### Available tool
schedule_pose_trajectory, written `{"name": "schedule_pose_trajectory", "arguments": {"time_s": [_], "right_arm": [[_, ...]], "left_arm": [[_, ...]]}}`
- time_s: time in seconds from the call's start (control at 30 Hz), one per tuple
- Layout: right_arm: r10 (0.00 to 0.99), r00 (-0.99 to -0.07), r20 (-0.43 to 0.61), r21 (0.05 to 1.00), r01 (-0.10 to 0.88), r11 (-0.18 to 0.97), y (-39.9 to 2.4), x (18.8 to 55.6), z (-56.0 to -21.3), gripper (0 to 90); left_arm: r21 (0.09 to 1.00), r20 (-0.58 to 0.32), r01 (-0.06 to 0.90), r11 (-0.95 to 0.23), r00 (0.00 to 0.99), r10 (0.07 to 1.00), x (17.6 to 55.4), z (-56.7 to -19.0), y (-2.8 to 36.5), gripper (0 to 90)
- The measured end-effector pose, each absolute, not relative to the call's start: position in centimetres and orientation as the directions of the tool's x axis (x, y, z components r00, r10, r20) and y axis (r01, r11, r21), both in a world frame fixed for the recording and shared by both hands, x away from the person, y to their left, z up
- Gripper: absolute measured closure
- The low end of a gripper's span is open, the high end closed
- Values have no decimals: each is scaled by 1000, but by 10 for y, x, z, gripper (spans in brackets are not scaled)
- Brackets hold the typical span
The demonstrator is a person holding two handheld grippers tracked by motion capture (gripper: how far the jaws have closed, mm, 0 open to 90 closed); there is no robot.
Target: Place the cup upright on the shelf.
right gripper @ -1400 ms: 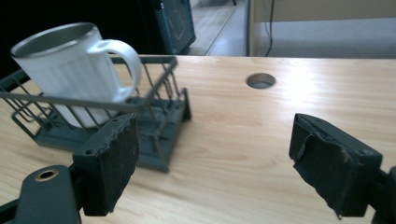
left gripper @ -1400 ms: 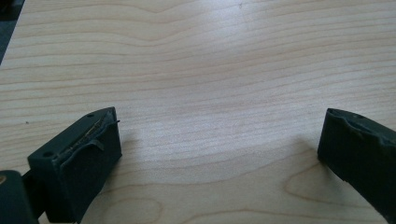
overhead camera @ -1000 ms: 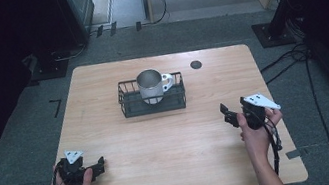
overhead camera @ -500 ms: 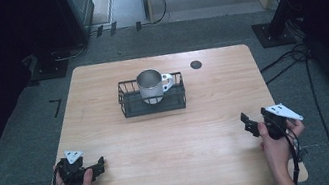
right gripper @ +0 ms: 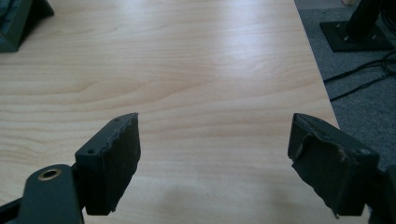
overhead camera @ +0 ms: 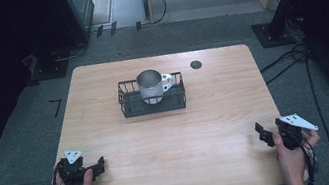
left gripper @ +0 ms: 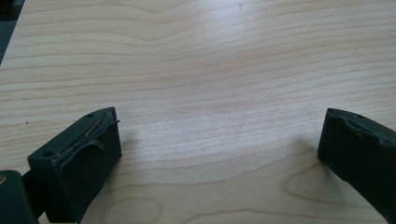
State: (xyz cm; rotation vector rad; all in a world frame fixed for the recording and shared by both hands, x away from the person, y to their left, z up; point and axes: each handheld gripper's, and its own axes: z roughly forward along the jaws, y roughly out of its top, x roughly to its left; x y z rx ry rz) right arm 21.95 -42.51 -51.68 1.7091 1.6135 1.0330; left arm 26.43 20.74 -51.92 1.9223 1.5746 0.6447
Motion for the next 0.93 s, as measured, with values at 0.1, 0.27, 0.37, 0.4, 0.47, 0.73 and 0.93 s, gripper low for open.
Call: {"name": "schedule_pose_trajectory", "arguments": {"time_s": [0.1,0.27,0.37,0.4,0.47,0.73,0.93], "right_arm": [[987,-19,162,817,563,-123,-429,213,-520,168],[987,-38,158,797,595,-105,-431,203,-525,171],[987,-55,154,776,625,-87,-430,198,-526,171],[986,-65,151,768,636,-76,-429,197,-527,170],[989,-80,121,756,654,-40,-426,195,-527,164],[994,-106,30,743,668,49,-418,190,-528,153],[996,-81,28,734,679,35,-419,191,-529,90]], "left_arm": [[690,13,708,-147,192,981,264,-519,207,0],[690,13,708,-147,192,981,264,-519,207,0],[690,13,708,-147,192,981,264,-519,207,0],[690,13,708,-148,192,981,264,-519,207,0],[690,13,708,-147,192,981,264,-519,207,0],[690,13,708,-148,192,981,264,-519,207,0],[690,13,709,-148,192,981,264,-519,207,0]]}}
